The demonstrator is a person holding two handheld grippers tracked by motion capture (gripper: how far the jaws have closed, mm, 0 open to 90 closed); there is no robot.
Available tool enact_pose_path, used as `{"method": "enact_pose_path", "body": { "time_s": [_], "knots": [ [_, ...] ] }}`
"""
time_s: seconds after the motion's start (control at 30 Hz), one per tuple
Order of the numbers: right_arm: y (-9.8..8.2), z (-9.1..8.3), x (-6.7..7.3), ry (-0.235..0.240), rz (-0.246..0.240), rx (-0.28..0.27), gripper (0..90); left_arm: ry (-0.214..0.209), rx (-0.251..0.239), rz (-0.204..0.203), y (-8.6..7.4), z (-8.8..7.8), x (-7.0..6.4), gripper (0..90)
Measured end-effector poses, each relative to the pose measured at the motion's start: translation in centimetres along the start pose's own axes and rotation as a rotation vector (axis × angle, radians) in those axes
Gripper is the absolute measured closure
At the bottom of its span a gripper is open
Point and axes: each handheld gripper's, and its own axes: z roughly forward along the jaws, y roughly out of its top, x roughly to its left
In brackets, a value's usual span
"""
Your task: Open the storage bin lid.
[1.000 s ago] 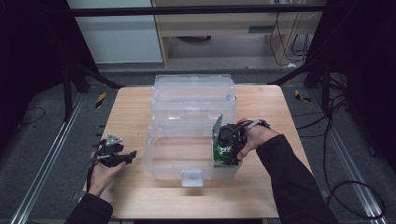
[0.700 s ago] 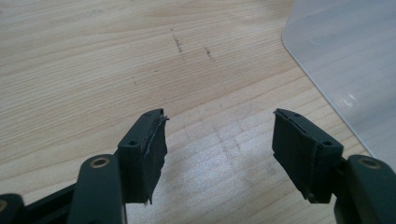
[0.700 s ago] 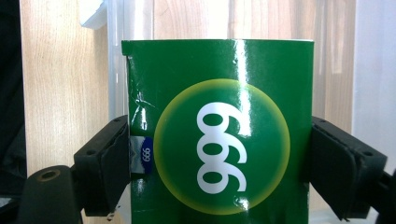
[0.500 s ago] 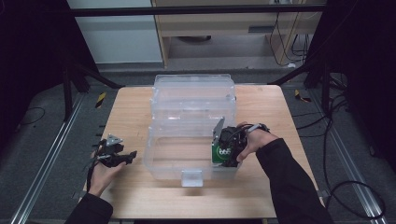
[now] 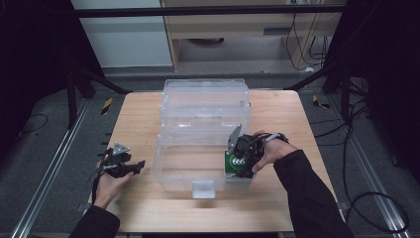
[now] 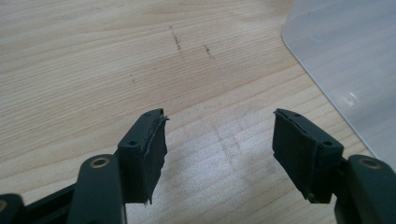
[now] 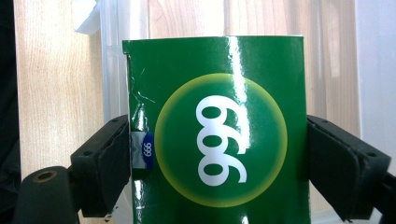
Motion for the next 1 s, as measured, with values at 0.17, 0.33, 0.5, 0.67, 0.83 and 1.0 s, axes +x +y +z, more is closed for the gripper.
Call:
{"method": "enact_pose_path", "body": {
  "time_s": [0.17, 0.33, 0.5, 0.67, 0.83, 1.0],
  "knots": [
    [-0.1, 0.0, 0.1, -0.005, 0.003, 0.005, 15.0, 0.0, -0.001, -0.002, 0.0, 0.0, 0.0, 34.2],
    [-0.4, -0.2, 0.0, -0.012, 0.024, -0.001, 16.2, 0.001, 0.0, -0.002, 0.0, 0.1, 0.0, 34.2],
    [-0.9, -0.6, -0.1, -0.039, 0.063, -0.015, 18.4, 0.001, 0.001, 0.0, 0.0, 0.0, 0.0, 34.2],
    [-1.2, -1.2, 0.0, -0.059, 0.089, -0.054, 20.7, 0.002, 0.002, -0.001, 0.0, 0.0, 0.1, 34.2],
    [-1.3, -2.1, 0.5, -0.08, 0.12, -0.099, 24.3, 0.001, -0.004, -0.004, 0.0, 0.0, 0.1, 34.2],
    [-1.1, -2.8, 1.3, -0.089, 0.153, -0.143, 27.1, -0.002, -0.01, -0.007, -0.1, -0.1, 0.1, 34.4]
  ]
}}
